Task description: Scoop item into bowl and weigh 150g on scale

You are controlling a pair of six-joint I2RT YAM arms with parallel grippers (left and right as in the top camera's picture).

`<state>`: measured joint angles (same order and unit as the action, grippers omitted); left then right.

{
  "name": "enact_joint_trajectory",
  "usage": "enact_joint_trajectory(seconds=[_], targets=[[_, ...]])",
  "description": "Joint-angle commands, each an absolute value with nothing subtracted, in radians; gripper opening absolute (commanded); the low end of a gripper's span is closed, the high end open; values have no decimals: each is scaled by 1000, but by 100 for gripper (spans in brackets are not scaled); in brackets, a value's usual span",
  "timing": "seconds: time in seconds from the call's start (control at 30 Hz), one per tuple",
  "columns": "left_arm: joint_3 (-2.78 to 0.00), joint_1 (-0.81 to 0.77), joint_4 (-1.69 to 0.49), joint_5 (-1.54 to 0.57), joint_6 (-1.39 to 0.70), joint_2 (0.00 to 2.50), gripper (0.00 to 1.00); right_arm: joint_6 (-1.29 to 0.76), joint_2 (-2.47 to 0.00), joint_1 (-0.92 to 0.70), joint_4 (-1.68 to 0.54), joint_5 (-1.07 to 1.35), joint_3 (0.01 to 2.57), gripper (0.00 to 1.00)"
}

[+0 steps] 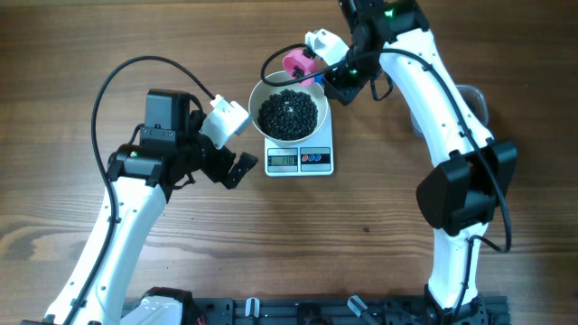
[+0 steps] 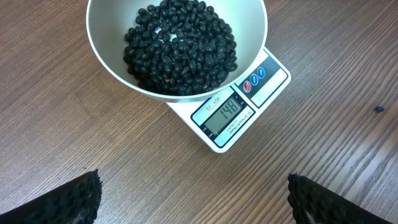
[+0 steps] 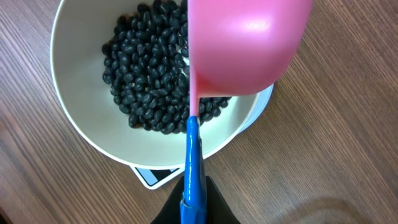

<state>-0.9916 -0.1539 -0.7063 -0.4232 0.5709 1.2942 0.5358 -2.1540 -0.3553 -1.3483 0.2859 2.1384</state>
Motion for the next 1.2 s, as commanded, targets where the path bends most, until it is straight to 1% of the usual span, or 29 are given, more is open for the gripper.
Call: enact_joint_trajectory(seconds=[0.0,0.57,0.7,1.17], targets=[[-985,-149,-704,-429,568,1291,100,524,-2115,-360,-1345,276,2169,4],[-986,-149,-704,-428,568,1291,100,524,-2115,-360,-1347,275,2169,4],[-985,-149,-704,-428,568,1291,100,524,-2115,-371,-1347,207,2169,4],[-985,-149,-704,-429,568,1291,100,543,-2115,-391,-1346,167,2169,4]])
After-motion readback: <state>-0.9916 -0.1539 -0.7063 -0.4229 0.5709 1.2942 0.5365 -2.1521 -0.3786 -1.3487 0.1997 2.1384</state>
